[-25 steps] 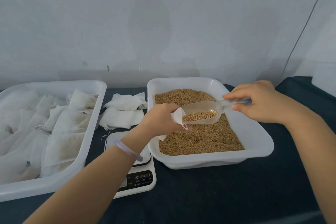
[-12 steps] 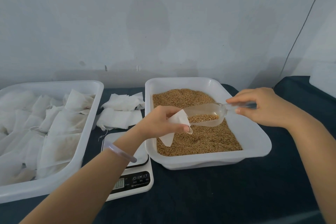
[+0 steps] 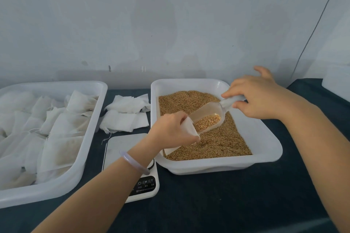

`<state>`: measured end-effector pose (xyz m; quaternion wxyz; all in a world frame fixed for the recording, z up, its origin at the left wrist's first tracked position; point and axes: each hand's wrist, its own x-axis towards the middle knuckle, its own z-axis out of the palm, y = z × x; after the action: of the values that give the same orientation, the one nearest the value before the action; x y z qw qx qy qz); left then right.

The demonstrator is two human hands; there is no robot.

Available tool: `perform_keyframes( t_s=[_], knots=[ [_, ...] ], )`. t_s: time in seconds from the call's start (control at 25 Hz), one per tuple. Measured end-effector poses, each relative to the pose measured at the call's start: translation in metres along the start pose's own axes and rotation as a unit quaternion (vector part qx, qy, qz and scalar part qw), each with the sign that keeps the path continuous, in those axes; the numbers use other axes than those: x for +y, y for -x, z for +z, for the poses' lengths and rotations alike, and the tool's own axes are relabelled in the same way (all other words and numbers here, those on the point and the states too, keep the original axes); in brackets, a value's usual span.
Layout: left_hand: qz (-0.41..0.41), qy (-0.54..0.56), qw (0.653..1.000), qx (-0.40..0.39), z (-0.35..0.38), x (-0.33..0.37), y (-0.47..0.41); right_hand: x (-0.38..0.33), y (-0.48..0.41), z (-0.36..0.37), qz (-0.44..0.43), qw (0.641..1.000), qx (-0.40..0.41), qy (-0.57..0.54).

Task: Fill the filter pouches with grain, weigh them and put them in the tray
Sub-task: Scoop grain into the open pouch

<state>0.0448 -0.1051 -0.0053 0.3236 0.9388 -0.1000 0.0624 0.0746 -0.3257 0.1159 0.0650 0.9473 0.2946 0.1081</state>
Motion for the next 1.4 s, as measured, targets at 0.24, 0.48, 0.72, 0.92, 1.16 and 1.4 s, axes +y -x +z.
perform_keyframes(
  t_s=[0.24, 0.48, 0.72, 0.92, 1.16, 1.4],
  knots=[
    [-0.006, -0.065, 0.998, -0.007, 0.004, -0.004, 0.000, -0.019, -0.011, -0.010, -0.030, 0.997, 0.044, 0.047],
    [0.000, -0.101, 0.995, -0.019, 0.006, -0.004, 0.003, -0.017, -0.007, -0.009, -0.026, 0.998, 0.056, 0.015],
    [0.033, -0.123, 0.991, 0.035, 0.000, -0.007, 0.007, 0.029, 0.009, 0.010, 0.097, 0.990, 0.037, -0.091],
    [0.043, -0.112, 0.992, 0.036, -0.002, -0.017, 0.011, 0.021, 0.004, 0.073, 0.202, 0.976, -0.080, 0.030],
    [0.003, -0.202, 0.978, -0.042, 0.002, -0.019, 0.005, -0.031, -0.046, 0.120, 0.217, 0.975, -0.036, -0.019],
    [-0.025, -0.230, 0.973, -0.017, 0.006, -0.019, 0.004, -0.020, -0.045, 0.136, 0.233, 0.945, -0.016, -0.231]
  ],
)
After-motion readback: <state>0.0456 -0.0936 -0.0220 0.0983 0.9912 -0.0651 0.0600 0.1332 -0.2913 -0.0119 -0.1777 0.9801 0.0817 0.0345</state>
